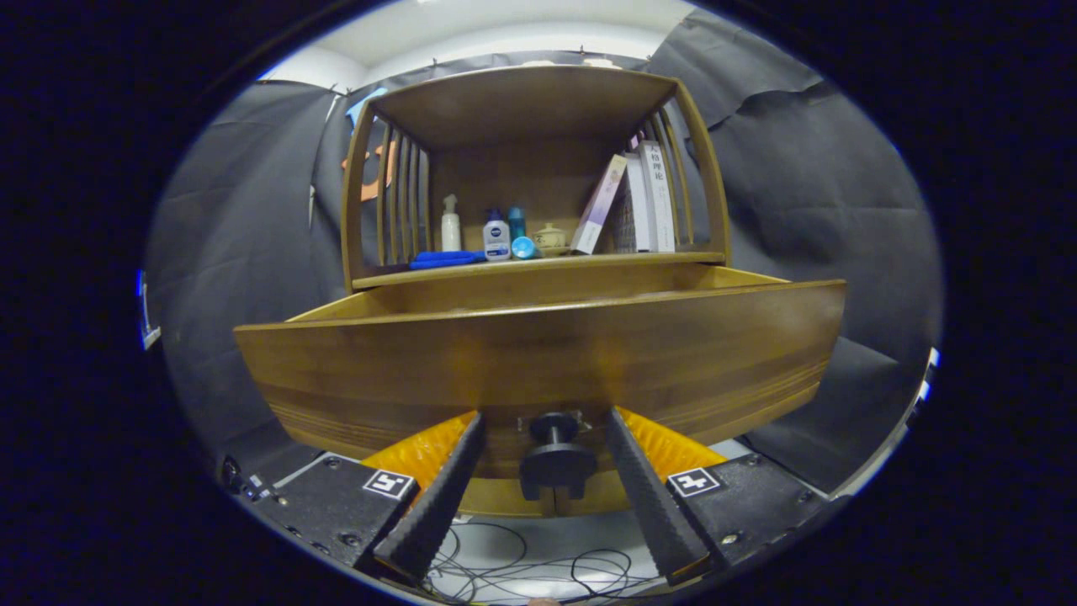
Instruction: Pull open the drawer, take out the items inside it, and place them on the countertop above the cabinet.
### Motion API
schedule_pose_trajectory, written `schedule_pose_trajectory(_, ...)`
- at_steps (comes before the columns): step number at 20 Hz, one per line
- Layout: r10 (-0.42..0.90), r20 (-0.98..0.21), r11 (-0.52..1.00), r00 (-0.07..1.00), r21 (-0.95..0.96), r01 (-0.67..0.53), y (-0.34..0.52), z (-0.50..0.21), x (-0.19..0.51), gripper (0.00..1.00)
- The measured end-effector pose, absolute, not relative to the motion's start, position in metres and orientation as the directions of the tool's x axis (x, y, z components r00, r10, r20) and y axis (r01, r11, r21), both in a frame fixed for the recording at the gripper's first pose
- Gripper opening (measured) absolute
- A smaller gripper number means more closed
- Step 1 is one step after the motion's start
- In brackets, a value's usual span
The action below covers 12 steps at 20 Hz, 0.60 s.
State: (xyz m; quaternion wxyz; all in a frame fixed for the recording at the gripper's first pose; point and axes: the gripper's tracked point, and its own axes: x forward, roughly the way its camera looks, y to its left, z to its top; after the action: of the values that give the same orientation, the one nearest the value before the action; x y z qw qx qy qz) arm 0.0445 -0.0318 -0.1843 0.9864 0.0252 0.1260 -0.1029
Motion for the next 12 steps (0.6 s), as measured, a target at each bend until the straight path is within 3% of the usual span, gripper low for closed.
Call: schedule_pose_trajectory(12,-0.217,-0.280,0.975,0.935,-0.007,0.224,-0.044,-0.175,0.132,0.95)
